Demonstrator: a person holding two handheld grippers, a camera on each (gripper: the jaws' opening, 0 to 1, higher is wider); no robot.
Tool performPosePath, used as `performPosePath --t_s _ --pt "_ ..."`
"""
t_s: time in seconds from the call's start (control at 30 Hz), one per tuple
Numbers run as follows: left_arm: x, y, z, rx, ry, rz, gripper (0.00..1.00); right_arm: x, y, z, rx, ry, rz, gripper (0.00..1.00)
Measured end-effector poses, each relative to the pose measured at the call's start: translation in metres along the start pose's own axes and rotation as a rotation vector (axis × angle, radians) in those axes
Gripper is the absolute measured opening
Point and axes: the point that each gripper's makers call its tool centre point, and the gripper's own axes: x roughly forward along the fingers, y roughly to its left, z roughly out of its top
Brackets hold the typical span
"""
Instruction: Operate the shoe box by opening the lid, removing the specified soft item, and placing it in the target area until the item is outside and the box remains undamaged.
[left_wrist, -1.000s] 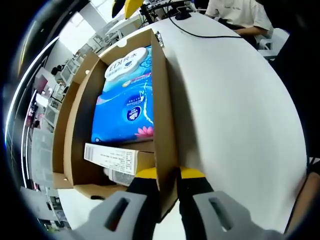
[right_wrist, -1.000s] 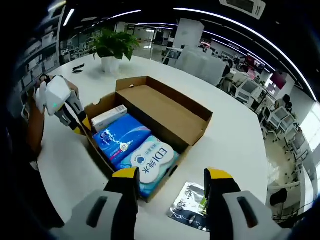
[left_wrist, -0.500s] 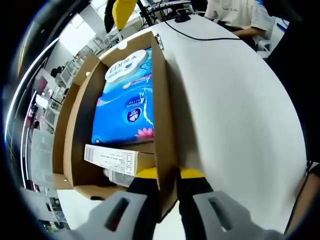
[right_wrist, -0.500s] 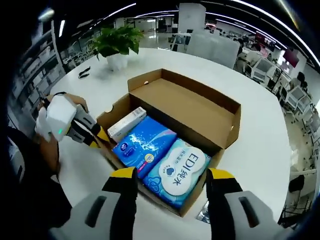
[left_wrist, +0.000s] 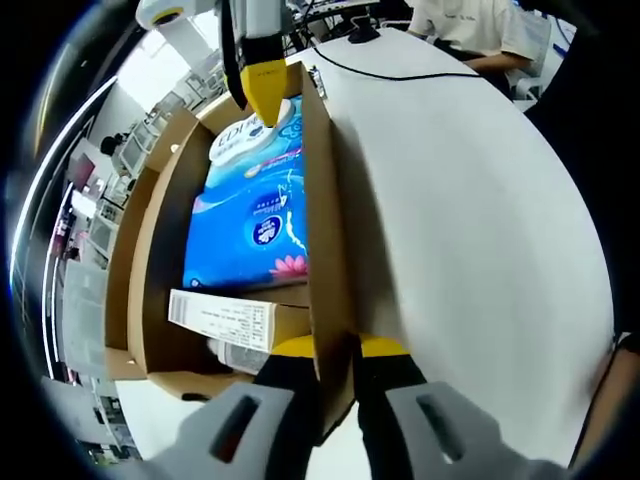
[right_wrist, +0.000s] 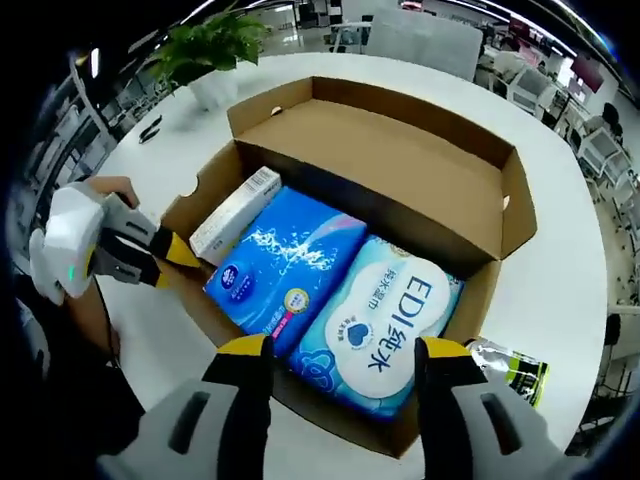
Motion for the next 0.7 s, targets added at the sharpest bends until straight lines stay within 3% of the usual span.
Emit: performPosePath --t_s 0.13,0.33,0.43,0.57,0.7 --pt "-0.002 0.001 0.003 -0.012 -0.048 -0.008 0.10 -0.004 -0.003 0.005 -0.053 -0.001 -0.048 0.60" --pt "-0.001 0.001 0.005 -0.009 -0.056 -0.008 0.10 -0.005 -0.008 0.010 0.083 -0.011 -0.056 0.61" --pt "-0.001 0.001 0.005 -0.008 -0.061 -0.010 0.09 0.002 -0.013 0.008 0.177 -0.005 -0.079 0.66" --pt "-0.001 0.001 0.005 -0.004 -0.066 -0.010 0.09 0.015 -0.014 0.001 0.222 0.028 -0.070 0.67" --pt "-0.001 0.001 0.006 -0.008 -0.085 -0.014 0.09 0.018 -0.014 0.002 0.214 0.039 -0.103 0.65"
